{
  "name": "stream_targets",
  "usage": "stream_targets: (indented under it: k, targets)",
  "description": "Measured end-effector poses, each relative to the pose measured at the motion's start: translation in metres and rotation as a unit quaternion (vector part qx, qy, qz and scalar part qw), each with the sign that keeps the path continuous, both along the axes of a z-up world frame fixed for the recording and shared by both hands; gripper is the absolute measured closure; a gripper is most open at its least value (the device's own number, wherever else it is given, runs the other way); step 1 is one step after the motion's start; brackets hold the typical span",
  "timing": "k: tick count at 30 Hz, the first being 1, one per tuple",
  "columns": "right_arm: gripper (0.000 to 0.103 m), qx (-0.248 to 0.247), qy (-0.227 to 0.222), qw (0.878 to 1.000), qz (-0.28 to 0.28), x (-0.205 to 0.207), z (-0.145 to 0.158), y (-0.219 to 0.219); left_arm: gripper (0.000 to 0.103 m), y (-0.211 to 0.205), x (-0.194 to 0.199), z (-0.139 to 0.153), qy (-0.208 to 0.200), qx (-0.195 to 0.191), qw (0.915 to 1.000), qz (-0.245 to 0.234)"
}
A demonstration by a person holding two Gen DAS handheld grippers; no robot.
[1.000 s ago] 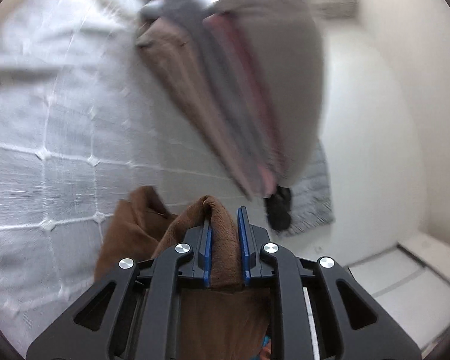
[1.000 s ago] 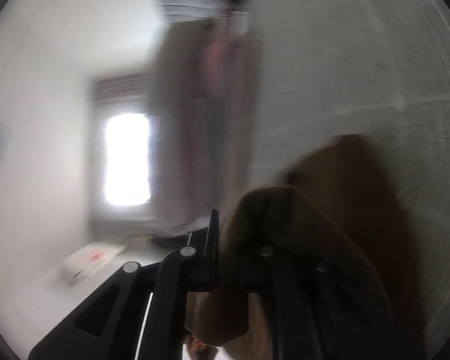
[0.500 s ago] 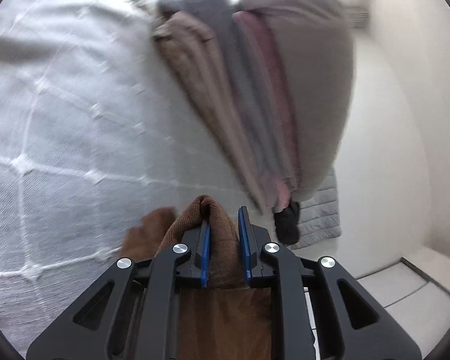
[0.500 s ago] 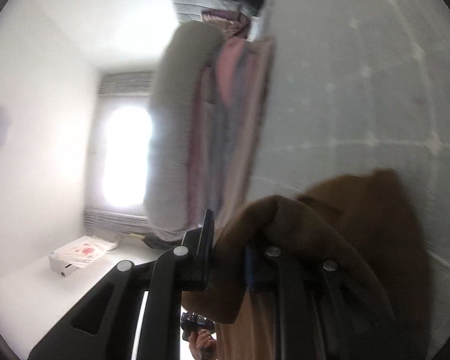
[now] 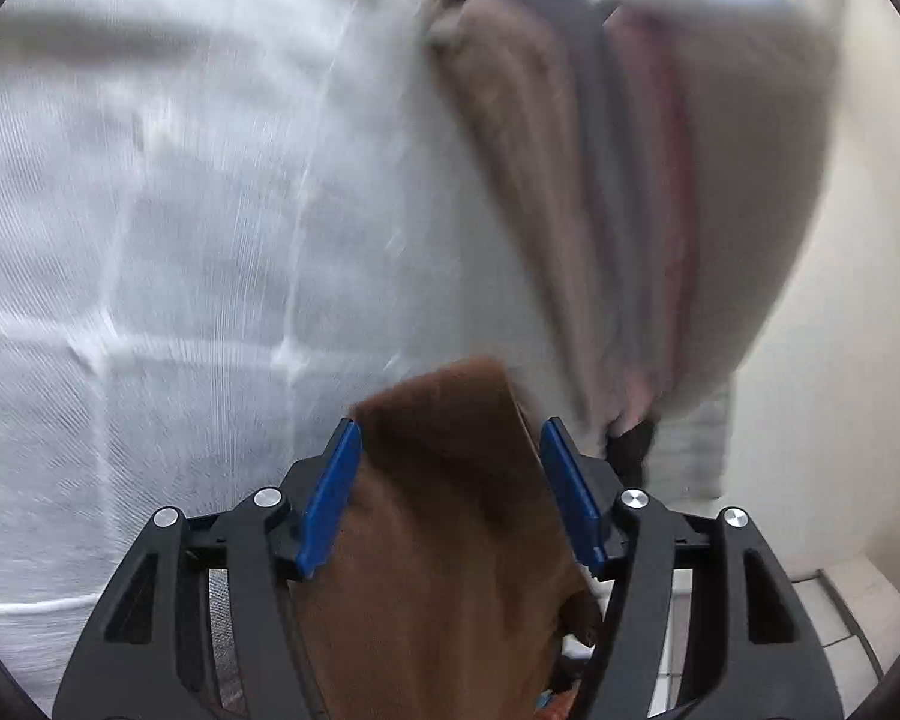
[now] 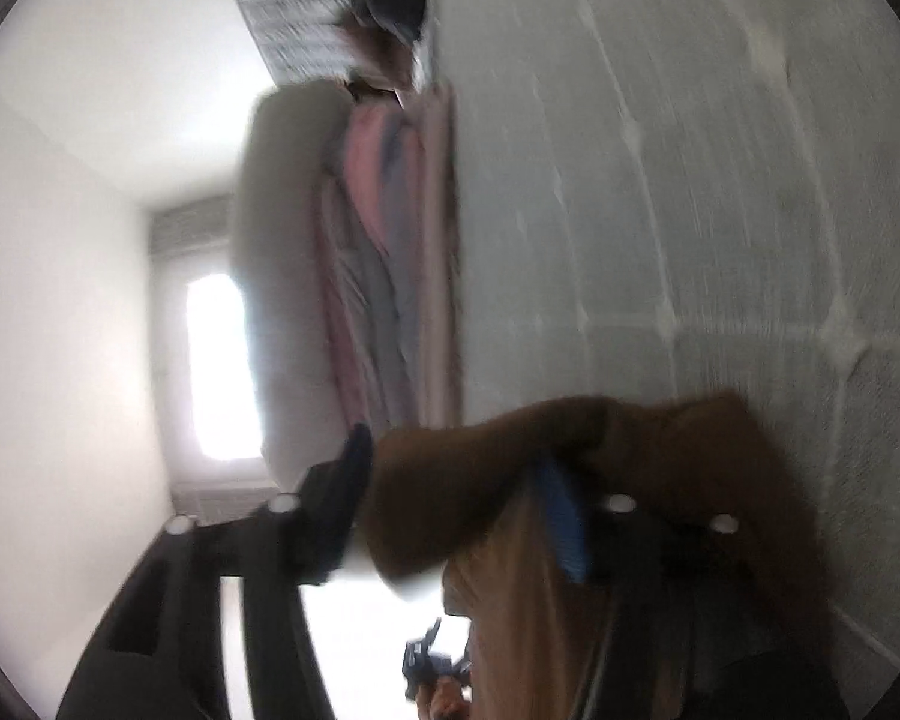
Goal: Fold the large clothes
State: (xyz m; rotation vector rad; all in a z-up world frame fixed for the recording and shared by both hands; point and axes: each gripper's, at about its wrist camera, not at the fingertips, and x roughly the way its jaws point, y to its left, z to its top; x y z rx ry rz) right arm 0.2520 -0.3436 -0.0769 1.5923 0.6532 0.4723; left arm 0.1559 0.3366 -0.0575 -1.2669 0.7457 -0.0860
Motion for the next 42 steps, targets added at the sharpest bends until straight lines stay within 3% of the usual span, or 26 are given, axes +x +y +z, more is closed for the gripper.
stream_targets:
  k: [3,5,8,10,12,15,17,18,21,25,29,31,33,37,42]
  targets:
    - [0.026,0.007,-0.017,0.999,-0.047,-0.016,0.013,-0.022,0.031,0.024,-0.022,0.025,-0.032,0.008,0.9988,0.037]
    - [0.026,-0.022,-0.034,0.999,-0.031,-0.022,0.029,-0.015,0.030,0.028,-0.030,0.032,-0.045,0.008,0.9983,0.036]
    - [0.026,-0.055,-0.064,0.996,0.040,-0.029,0.044,0.014,0.030,0.006,-0.027,0.044,-0.075,0.014,0.9968,-0.025]
    - [0.026,-0.091,-0.074,0.989,0.092,-0.026,0.047,0.046,0.030,-0.015,-0.024,0.052,-0.109,0.010,0.9912,-0.074]
    - [0.026,-0.130,-0.064,0.983,0.109,-0.023,0.038,0.062,0.030,-0.045,-0.023,0.054,-0.141,0.020,0.9837,-0.110]
    - [0.030,-0.207,-0.071,0.971,0.098,-0.022,0.024,0.069,0.030,-0.075,-0.017,0.035,-0.114,0.080,0.9811,-0.135]
    - [0.035,-0.231,-0.088,0.966,0.077,-0.021,0.024,0.068,0.030,-0.082,-0.010,0.014,-0.073,0.149,0.9753,-0.145]
    - [0.035,-0.245,-0.089,0.963,0.075,-0.020,0.027,0.070,0.033,-0.080,-0.009,0.007,-0.075,0.154,0.9743,-0.147]
    - [0.034,-0.286,-0.078,0.951,0.093,-0.017,0.037,0.082,0.037,-0.063,-0.014,0.013,-0.072,0.136,0.9799,-0.127]
    - [0.028,-0.266,-0.085,0.954,0.107,-0.044,0.056,0.075,0.036,-0.045,-0.049,0.055,-0.106,0.146,0.9768,-0.115]
    - [0.016,-0.344,-0.108,0.923,0.133,-0.111,0.090,0.067,0.029,-0.042,-0.118,0.087,-0.112,0.164,0.9716,-0.129]
    - [0.013,-0.382,-0.109,0.907,0.142,-0.148,0.095,0.057,0.027,-0.048,-0.145,0.078,-0.099,0.160,0.9712,-0.146]
    - [0.011,-0.403,-0.091,0.898,0.149,-0.186,0.087,0.038,0.025,-0.045,-0.165,0.063,-0.065,0.150,0.9741,-0.156]
    - [0.011,-0.399,-0.051,0.904,0.145,-0.234,0.058,0.005,0.024,-0.036,-0.189,0.038,-0.014,0.141,0.9767,-0.162]
    - [0.011,-0.370,-0.036,0.919,0.130,-0.271,0.032,-0.012,0.024,-0.020,-0.195,-0.002,0.010,0.055,0.9841,-0.169]
